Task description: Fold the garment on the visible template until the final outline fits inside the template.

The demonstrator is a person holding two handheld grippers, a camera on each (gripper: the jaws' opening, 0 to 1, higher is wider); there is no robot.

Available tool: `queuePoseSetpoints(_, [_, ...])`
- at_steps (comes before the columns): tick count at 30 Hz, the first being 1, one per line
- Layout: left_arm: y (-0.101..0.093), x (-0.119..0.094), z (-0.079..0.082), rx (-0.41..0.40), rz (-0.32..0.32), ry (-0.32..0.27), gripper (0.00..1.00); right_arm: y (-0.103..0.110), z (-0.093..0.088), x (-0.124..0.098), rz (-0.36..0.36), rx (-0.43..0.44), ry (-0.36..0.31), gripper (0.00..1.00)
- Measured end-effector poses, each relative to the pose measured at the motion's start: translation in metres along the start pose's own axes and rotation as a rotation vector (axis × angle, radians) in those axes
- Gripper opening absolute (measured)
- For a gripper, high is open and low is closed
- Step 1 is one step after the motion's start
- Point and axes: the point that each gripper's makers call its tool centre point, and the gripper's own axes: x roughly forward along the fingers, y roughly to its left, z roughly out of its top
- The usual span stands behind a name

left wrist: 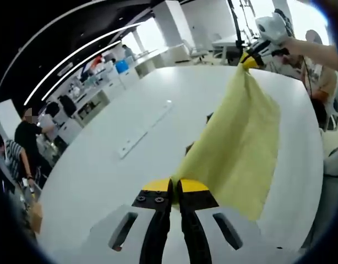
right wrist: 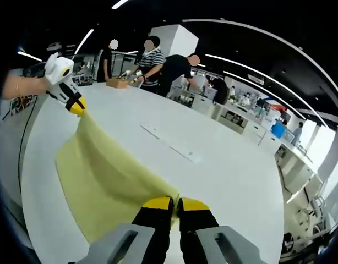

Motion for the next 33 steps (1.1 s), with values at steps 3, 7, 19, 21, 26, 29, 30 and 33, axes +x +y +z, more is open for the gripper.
queuePoseSetpoints(3, [-0.001,0.010,-0.002,-0.010,-0.007,0.009,0.02,-0.003,-0.005,0.007,-0.010,-0.011,0.023,0.00])
queuePoseSetpoints(7, [0.004,0.025,-0.010,0.003,-0.002,0.041,0.02,-0.003,-0.011,0.019,-0.011,-0.017,0.052,0.00])
queuePoseSetpoints(19, [0.003,0.059,-0.035,-0.047,-0.028,0.111,0.02,-0.001,-0.040,0.056,0.001,-0.088,0.163,0.00])
queuePoseSetpoints(21, [0.004,0.063,-0.039,-0.041,-0.032,0.123,0.02,-0.001,-0.044,0.062,0.008,-0.093,0.174,0.00])
queuePoseSetpoints(26, [0.005,0.078,-0.049,-0.063,-0.047,0.141,0.02,-0.001,-0.054,0.074,0.025,-0.106,0.208,0.01])
queuePoseSetpoints(29, [0.005,0.084,-0.053,-0.057,-0.057,0.155,0.02,-0.002,-0.057,0.080,0.035,-0.110,0.218,0.01])
queuePoseSetpoints(30, [0.004,0.086,-0.055,-0.054,-0.062,0.159,0.02,-0.002,-0.059,0.082,0.037,-0.111,0.221,0.01])
queuePoseSetpoints(33, [0.003,0.089,-0.057,-0.048,-0.071,0.165,0.02,-0.001,-0.063,0.086,0.042,-0.113,0.233,0.01])
